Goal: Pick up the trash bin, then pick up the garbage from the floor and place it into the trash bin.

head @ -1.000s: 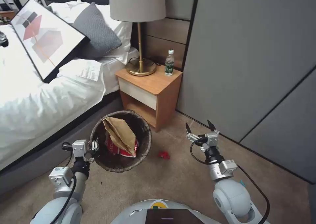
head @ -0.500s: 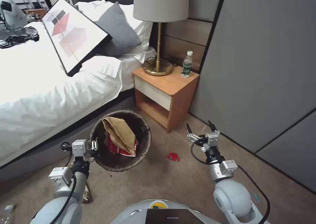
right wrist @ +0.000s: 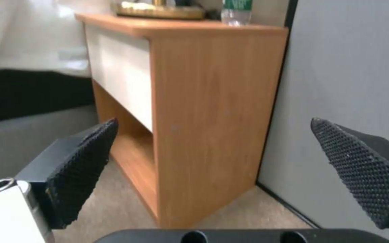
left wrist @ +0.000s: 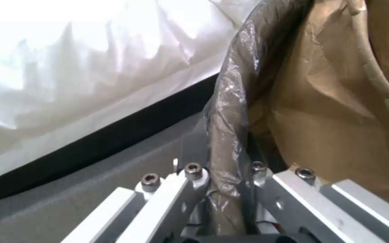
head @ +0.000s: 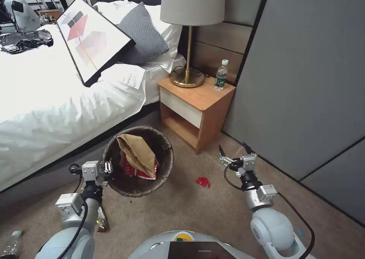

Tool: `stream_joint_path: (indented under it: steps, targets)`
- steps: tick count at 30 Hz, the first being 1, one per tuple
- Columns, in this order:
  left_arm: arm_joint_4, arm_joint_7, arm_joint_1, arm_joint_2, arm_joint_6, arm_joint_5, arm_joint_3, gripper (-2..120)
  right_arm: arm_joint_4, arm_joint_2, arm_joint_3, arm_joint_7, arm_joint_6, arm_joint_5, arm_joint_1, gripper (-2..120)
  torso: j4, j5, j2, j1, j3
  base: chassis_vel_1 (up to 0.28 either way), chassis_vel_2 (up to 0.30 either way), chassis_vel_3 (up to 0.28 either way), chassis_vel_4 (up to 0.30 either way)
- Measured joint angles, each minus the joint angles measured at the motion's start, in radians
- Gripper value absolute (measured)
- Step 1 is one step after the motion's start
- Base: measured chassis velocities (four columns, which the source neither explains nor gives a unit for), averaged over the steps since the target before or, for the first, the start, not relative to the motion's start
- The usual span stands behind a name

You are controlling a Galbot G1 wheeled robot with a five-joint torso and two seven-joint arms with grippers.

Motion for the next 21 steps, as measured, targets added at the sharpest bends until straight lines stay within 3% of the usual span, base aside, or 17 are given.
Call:
stream_joint_path:
  steps: [10, 21]
  targets:
    - [0.000, 0.002, 0.000, 0.001, -0.001, -0.001, -0.003, 0, -0.095, -0.055, 0.019, -0.050, -0.022, 0.056, 0.047, 100, 0.0000, 0.0001, 0.000, 0.000, 0.000, 0.000, 0.000, 0.000, 0.000]
    - [0.002, 0.001, 0.001, 0.004, -0.007, 0.000, -0.003, 0, -0.197, -0.110, -0.075, -0.084, -0.046, 0.077, 0.147, 100, 0.0000, 0.0000, 0.000, 0.000, 0.000, 0.000, 0.000, 0.000, 0.000]
